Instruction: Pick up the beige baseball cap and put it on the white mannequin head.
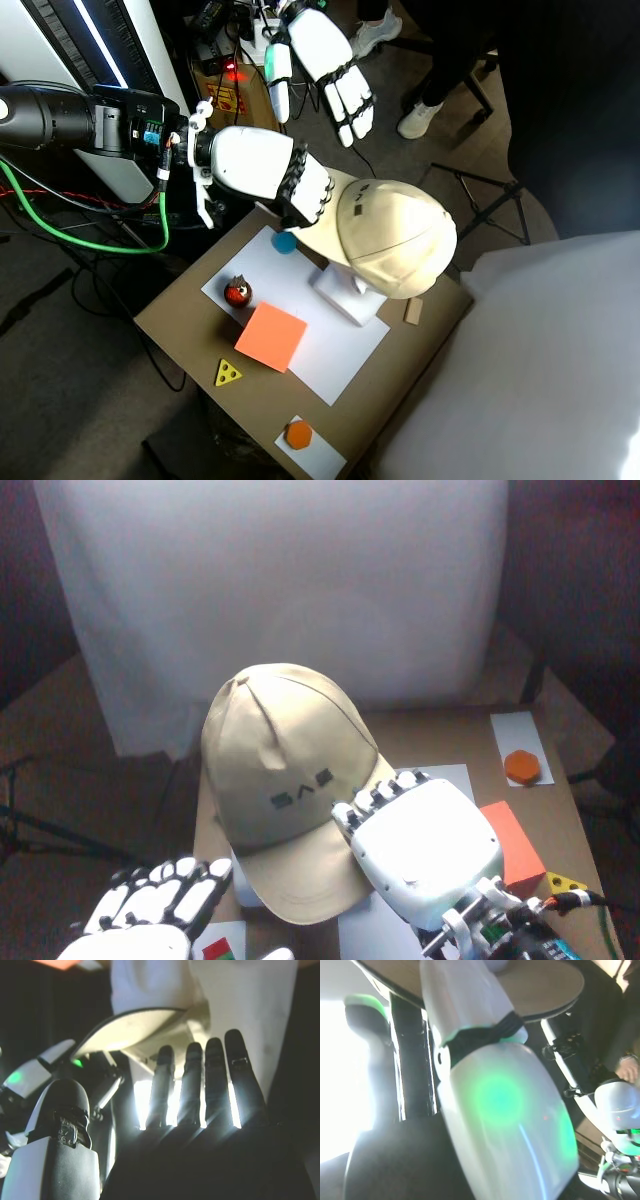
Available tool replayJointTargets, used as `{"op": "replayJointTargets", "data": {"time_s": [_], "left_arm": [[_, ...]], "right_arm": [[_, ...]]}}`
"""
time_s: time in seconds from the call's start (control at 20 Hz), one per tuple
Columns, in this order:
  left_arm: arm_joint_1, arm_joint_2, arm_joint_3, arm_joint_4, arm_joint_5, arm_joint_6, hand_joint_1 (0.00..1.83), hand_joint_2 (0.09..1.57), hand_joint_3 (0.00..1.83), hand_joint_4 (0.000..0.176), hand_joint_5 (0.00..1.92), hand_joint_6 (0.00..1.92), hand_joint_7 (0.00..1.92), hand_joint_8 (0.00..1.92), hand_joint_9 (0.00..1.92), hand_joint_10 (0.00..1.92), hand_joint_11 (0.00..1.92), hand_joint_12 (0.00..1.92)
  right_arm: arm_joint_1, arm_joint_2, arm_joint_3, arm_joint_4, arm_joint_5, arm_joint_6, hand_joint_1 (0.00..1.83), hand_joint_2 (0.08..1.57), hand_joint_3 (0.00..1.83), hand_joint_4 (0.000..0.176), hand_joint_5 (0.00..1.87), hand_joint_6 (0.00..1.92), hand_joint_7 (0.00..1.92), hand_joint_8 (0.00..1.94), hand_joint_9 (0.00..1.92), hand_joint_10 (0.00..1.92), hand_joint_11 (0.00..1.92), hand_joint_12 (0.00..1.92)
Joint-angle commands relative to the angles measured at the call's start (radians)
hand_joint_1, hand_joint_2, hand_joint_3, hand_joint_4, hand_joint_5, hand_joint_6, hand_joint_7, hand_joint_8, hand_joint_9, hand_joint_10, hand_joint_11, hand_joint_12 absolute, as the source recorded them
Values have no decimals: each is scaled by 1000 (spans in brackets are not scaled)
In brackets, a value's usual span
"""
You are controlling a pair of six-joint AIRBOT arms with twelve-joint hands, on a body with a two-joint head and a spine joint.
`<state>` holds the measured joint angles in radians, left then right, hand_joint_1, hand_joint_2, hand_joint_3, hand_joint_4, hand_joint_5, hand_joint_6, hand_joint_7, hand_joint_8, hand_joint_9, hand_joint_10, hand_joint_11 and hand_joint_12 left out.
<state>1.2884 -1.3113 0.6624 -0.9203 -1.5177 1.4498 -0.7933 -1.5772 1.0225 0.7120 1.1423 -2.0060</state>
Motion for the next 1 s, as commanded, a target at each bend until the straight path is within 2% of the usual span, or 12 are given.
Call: {"op": "replayJointTargets", "data": {"time_s": [0.0, 0.2, 0.45, 0.6, 0.65, 0.7, 0.75, 0.85, 0.95], "left_arm": [[-17, -7, 8, 49, -80, 7, 0, 1140, 0, 94, 141, 1, 108, 0, 113, 1, 0, 549], [-57, -24, 46, 28, -68, 14, 0, 1138, 0, 91, 144, 2, 98, 0, 115, 2, 0, 540], [-65, -26, 68, 28, -61, 0, 0, 1138, 0, 91, 147, 2, 107, 3, 117, 1, 0, 519], [-63, -26, 65, 32, -61, -3, 0, 1139, 0, 91, 148, 2, 104, 1, 114, 0, 0, 520], [-63, -26, 64, 34, -61, -4, 0, 1138, 0, 91, 148, 1, 104, 1, 114, 0, 0, 501], [-62, -26, 62, 34, -61, -6, 0, 1138, 0, 91, 148, 1, 104, 1, 114, 0, 0, 501], [-62, -27, 61, 34, -61, -6, 0, 1139, 0, 91, 149, 1, 105, 1, 114, 0, 0, 493], [-61, -27, 61, 34, -61, -7, 0, 1140, 1, 91, 149, 0, 104, 0, 114, 0, 0, 434], [-58, -26, 61, 34, -66, -9, 0, 1142, 1, 92, 149, 0, 104, 0, 114, 0, 0, 443]], "right_arm": [[-12, 4, 4, -2, 35, -22, 1476, 1170, 0, 0, 725, 1180, 816, 1118, 829, 1306, 814, 1704], [-15, 4, -1, -2, 35, -23, 1476, 1169, 0, 0, 738, 1178, 804, 1123, 833, 1304, 819, 1699], [-21, 4, -9, -3, 31, -24, 1478, 1169, 1, 0, 718, 1170, 822, 1116, 846, 1290, 792, 1724], [-22, 5, -8, -25, 35, -24, 1468, 1210, 4, 0, 591, 1330, 744, 1210, 754, 1393, 766, 1757], [-23, 5, -8, -34, 35, -24, 1355, 1246, 5, 0, 581, 1438, 730, 1278, 721, 1545, 612, 1629], [-25, 6, -8, -41, 34, -24, 1355, 1246, 5, 0, 581, 1438, 730, 1278, 721, 1545, 612, 1629], [-27, 6, -9, -41, 31, -22, 1096, 1180, 0, 0, 551, 621, 645, 542, 519, 833, 370, 1530], [-33, 6, -8, -42, 27, -22, 981, 1144, 0, 0, 586, 313, 673, 203, 460, 595, 225, 1496], [-43, 6, -4, -71, 15, -27, 903, 1113, 0, 0, 538, 125, 626, 49, 412, 461, 133, 1501]]}}
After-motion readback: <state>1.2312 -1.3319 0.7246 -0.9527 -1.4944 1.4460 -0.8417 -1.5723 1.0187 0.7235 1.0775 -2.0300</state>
